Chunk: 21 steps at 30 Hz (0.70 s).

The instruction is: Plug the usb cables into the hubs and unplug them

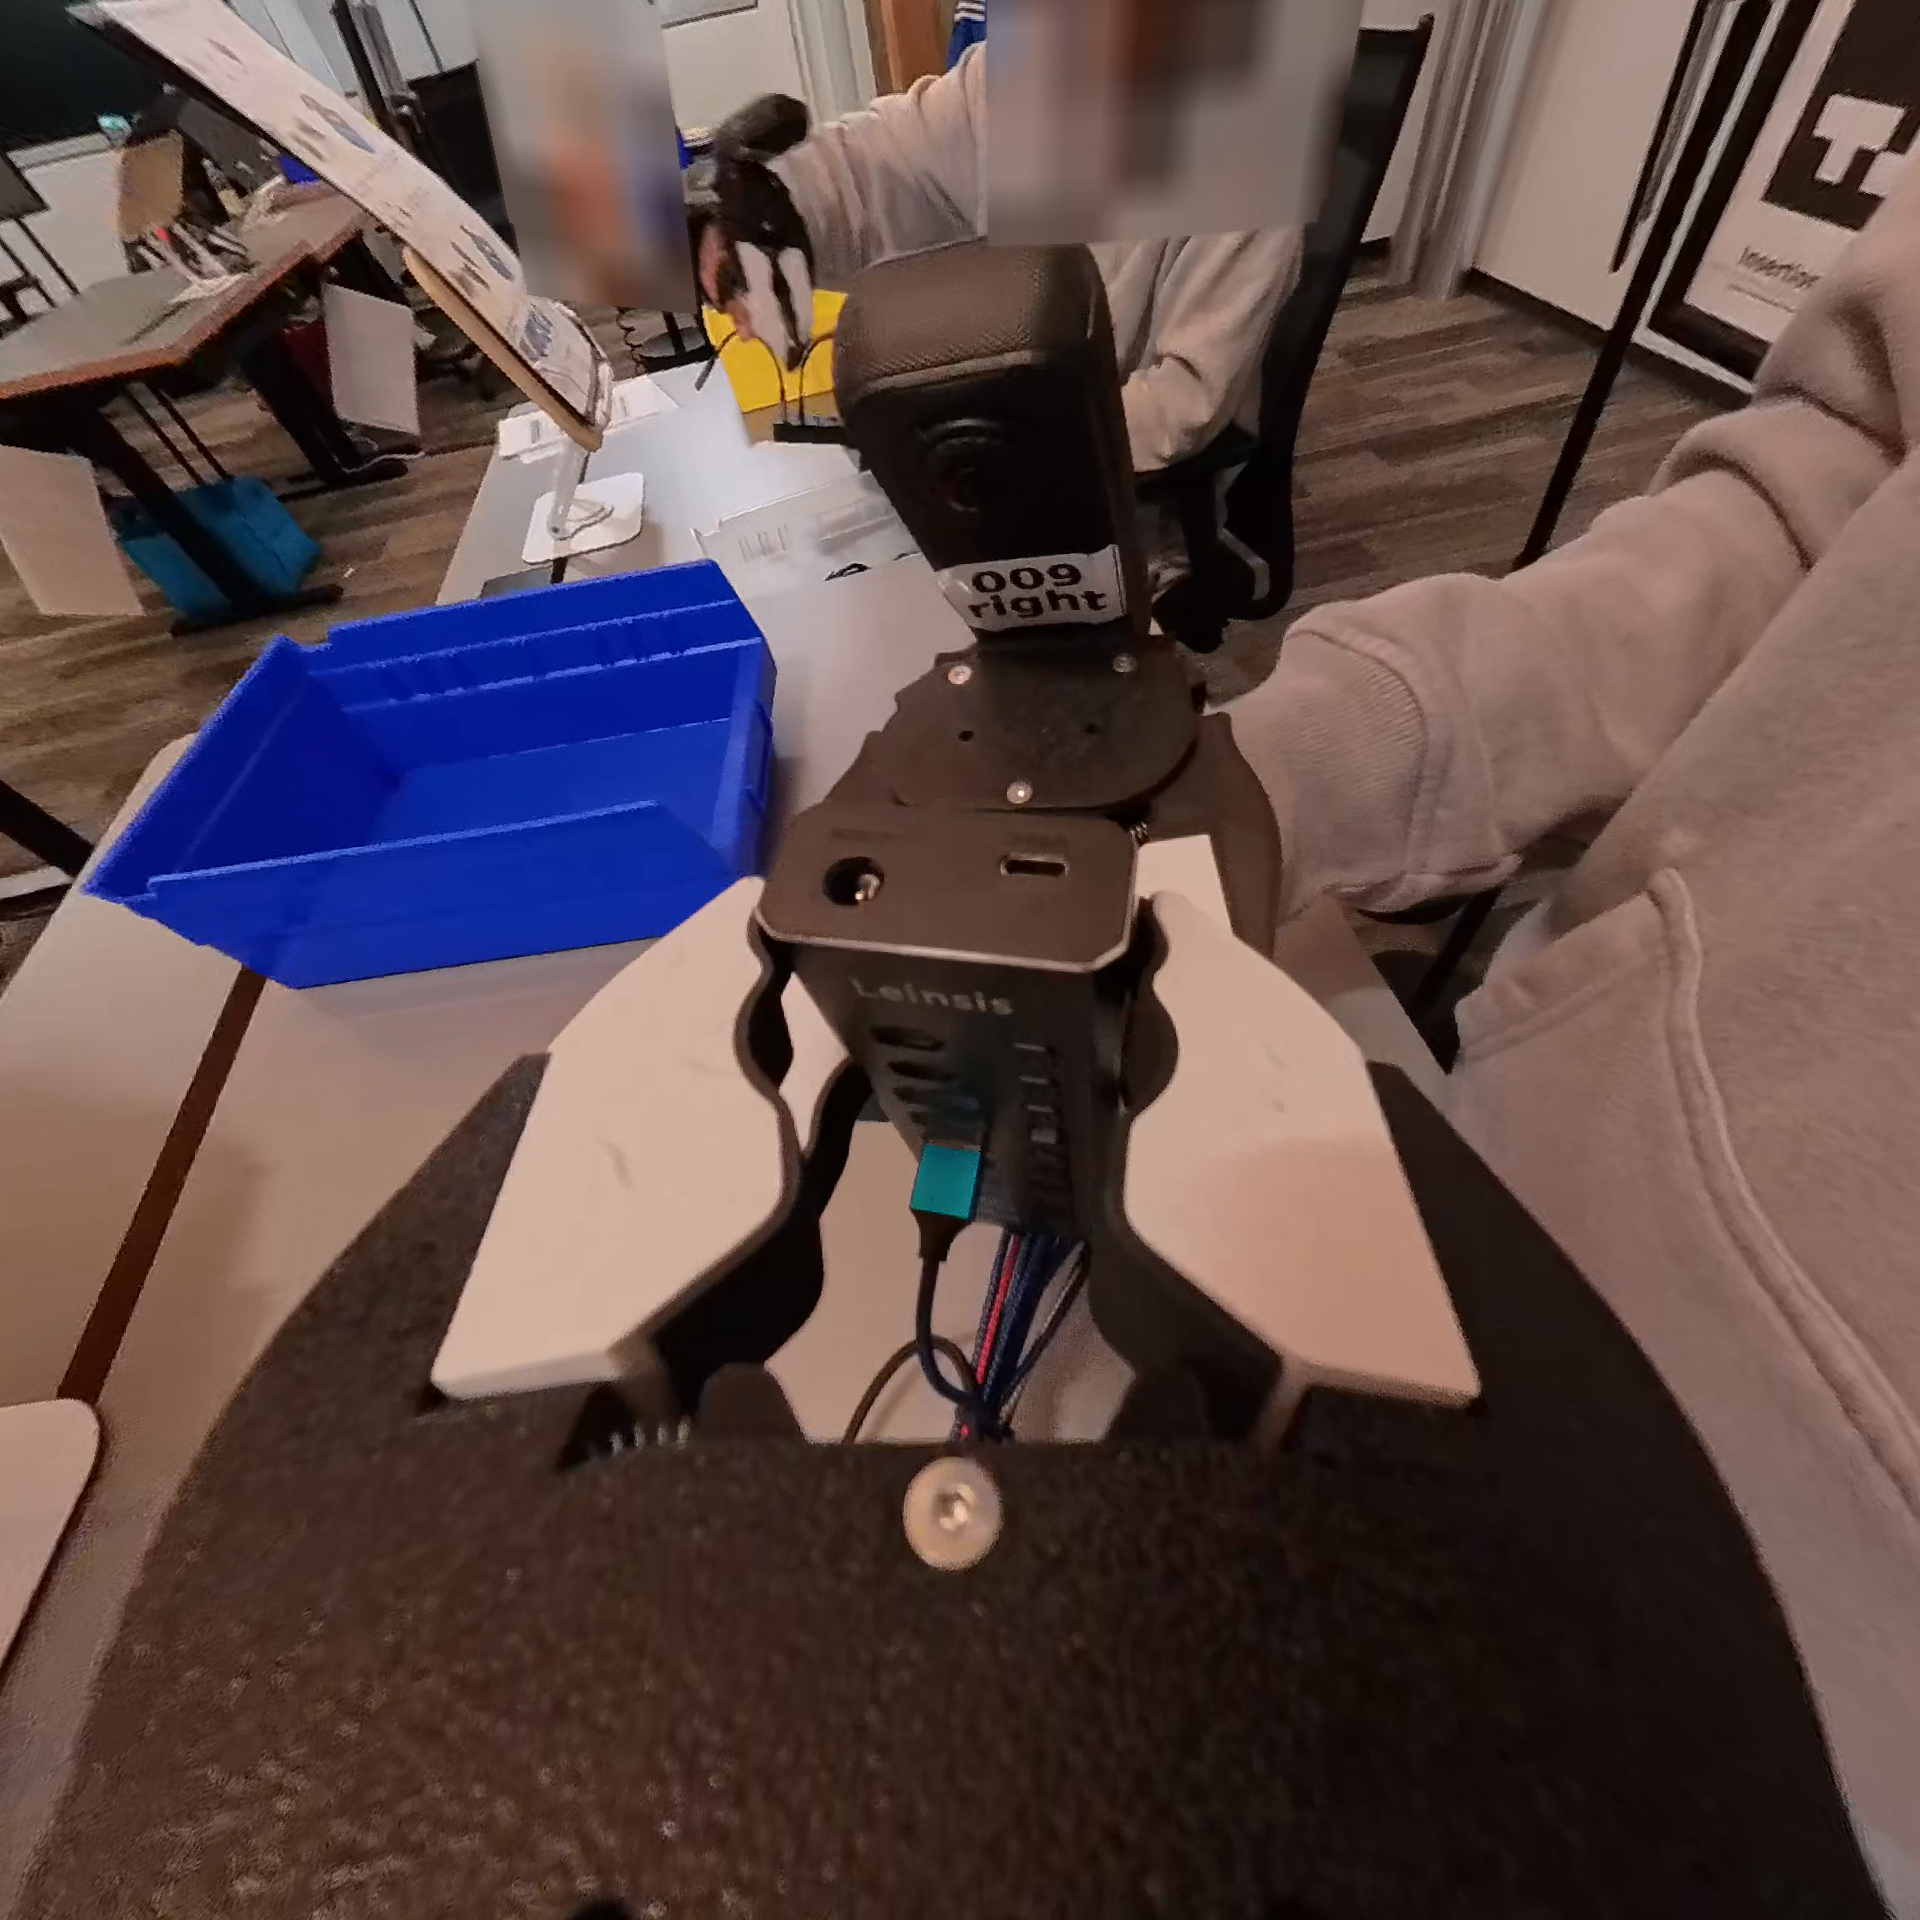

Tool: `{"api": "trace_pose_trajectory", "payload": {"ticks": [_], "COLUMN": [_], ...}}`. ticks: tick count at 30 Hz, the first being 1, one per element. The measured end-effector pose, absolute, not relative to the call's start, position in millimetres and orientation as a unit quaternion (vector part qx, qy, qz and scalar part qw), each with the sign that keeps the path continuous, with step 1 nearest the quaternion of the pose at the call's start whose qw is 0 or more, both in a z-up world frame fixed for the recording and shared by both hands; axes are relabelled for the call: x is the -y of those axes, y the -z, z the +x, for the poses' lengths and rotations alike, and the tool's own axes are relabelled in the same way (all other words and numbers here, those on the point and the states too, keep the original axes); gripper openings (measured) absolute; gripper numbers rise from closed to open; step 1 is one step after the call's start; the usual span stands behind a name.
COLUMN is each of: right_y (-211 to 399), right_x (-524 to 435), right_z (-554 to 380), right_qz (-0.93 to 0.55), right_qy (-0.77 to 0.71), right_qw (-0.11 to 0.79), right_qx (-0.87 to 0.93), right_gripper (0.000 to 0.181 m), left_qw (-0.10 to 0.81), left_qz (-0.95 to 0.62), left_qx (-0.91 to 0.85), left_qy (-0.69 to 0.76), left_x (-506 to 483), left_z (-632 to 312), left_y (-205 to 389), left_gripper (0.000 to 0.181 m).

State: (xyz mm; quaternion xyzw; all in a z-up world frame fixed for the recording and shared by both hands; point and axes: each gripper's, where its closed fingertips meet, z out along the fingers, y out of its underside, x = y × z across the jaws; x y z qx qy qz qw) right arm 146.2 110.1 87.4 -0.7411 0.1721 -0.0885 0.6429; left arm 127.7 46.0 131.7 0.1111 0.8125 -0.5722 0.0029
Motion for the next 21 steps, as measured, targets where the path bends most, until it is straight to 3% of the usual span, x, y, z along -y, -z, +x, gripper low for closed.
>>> {"api": "trace_pose_trajectory", "payload": {"ticks": [3,6,8,9,12,16,21], "right_y": [-89,-88,-91,-91,-87,-77,-77], "right_x": [-109,-99,-87,-81,-68,-60,-57], "right_z": [147,150,151,149,144,141,133], "right_qz": [-0.737,-0.728,-0.711,-0.706,-0.707,-0.715,-0.709], "right_qy": [0.088,0.091,0.083,0.078,0.082,0.086,0.077], "right_qw": [0.650,0.657,0.673,0.679,0.679,0.668,0.678], "right_qx": [-0.166,-0.177,-0.187,-0.186,-0.182,-0.187,-0.177], "right_gripper": [0.073,0.073,0.073,0.073,0.073,0.073,0.073], "left_qw": [-0.003,-0.008,0.014,0.044,0.115,0.053,0.009], "left_qz": [0.104,0.068,0.012,-0.023,-0.051,0.008,0.070], "left_qx": [-0.819,-0.795,-0.782,-0.794,-0.881,-0.948,-0.929], "left_qy": [0.564,0.603,0.623,0.605,0.457,0.315,0.364], "left_x": [-46,-54,-71,-82,-118,-137,-103], "left_z": [129,142,168,189,233,216,168], "left_y": [-134,-160,-172,-165,-101,-20,2], "left_gripper": [0.062,0.075,0.069,0.060,0.056,0.050,0.044]}}
